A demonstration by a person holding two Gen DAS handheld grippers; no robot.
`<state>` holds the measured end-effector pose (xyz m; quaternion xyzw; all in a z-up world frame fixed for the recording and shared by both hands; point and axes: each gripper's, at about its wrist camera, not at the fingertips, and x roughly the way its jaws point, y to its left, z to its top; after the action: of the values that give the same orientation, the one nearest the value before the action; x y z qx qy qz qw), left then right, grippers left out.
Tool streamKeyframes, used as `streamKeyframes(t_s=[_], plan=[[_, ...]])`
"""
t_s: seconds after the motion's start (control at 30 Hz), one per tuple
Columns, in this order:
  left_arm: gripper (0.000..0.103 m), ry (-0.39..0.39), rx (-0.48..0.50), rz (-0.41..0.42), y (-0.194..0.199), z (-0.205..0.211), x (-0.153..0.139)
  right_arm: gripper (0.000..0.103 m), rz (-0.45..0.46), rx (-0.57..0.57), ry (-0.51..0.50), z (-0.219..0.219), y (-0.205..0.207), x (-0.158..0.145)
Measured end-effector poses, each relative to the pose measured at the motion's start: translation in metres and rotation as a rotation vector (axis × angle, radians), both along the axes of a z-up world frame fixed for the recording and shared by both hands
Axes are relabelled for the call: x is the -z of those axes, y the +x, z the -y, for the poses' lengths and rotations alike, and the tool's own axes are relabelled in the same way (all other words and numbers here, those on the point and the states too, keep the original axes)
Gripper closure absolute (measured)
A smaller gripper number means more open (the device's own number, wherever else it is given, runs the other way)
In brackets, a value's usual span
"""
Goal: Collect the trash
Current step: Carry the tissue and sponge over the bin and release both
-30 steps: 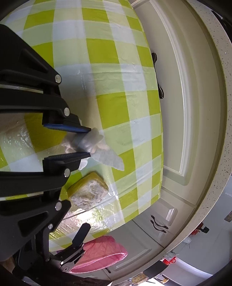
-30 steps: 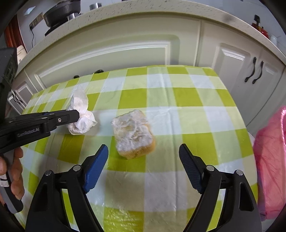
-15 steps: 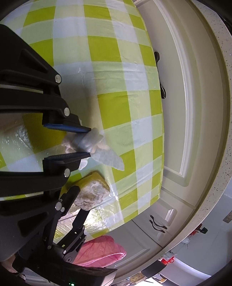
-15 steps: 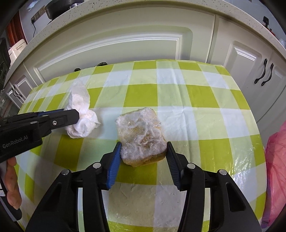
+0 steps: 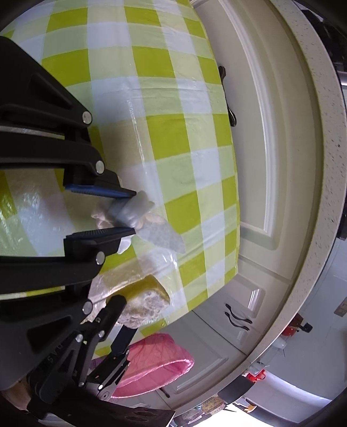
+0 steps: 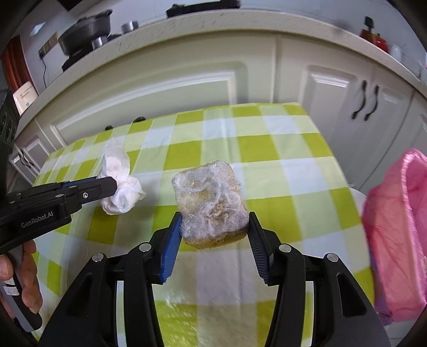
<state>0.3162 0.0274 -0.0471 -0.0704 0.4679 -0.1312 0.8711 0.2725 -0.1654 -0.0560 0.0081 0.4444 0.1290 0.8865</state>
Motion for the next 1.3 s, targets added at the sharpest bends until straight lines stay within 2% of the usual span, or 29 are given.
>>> streamKeyframes(t_s=[0.63, 1.3], plan=[[0.082, -0.007, 0.095, 0.086, -0.038, 0.088, -0.057, 0.056, 0.115, 0.146, 0.002, 0.113, -0.057, -0.060], [0.082, -0.015, 0.251, 0.163, -0.047, 0.222, -0.091, 0.056, 0.183, 0.315, 0.001, 0.248, -0.083, -0.088]])
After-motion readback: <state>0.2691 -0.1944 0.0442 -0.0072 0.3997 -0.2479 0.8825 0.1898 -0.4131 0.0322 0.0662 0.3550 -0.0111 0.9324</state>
